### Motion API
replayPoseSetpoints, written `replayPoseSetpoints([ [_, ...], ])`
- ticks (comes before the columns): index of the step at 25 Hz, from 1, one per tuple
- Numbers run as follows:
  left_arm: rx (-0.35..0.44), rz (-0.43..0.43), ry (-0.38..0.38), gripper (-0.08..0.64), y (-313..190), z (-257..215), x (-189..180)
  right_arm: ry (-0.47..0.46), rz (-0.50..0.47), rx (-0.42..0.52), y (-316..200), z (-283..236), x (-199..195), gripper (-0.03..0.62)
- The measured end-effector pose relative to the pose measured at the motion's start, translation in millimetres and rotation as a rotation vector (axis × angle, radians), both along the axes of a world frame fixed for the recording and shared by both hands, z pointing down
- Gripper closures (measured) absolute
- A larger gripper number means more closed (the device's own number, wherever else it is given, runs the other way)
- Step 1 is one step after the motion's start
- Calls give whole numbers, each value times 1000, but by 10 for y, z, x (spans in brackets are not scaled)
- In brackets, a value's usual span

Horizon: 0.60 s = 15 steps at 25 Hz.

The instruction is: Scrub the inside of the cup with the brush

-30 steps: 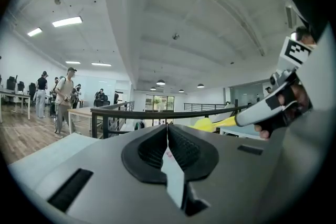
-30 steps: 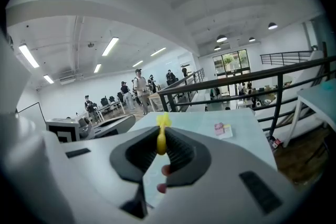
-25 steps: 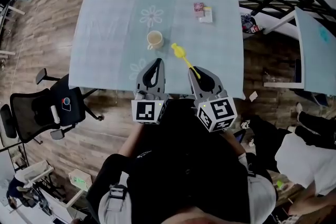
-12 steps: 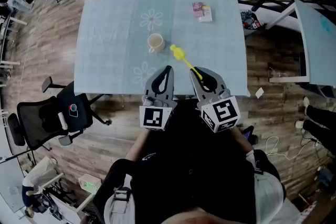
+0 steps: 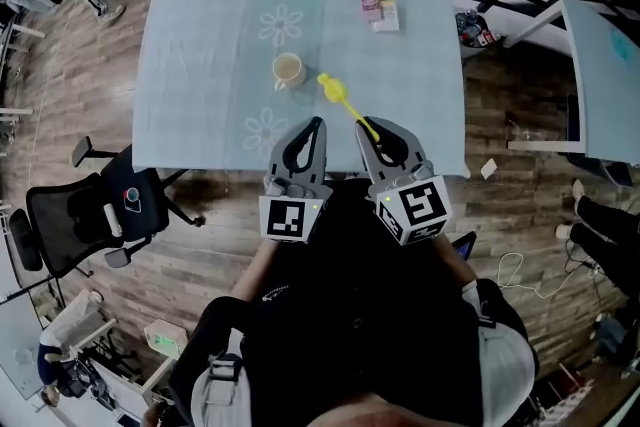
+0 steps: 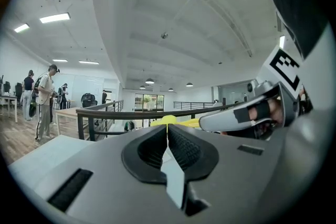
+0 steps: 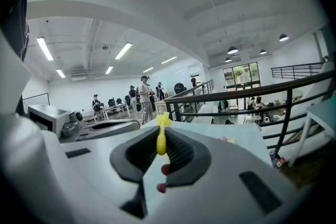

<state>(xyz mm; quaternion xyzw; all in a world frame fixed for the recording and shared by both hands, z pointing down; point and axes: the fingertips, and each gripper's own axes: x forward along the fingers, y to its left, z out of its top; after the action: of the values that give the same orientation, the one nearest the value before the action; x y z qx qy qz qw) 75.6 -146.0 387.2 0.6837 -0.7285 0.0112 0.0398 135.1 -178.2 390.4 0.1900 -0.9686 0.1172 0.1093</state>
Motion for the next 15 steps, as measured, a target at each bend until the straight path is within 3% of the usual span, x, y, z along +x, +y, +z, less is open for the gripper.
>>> replayPoseSetpoints([
  [15, 0, -48, 22, 543, -8, 44, -143, 4, -11, -1, -63, 24, -69, 554],
])
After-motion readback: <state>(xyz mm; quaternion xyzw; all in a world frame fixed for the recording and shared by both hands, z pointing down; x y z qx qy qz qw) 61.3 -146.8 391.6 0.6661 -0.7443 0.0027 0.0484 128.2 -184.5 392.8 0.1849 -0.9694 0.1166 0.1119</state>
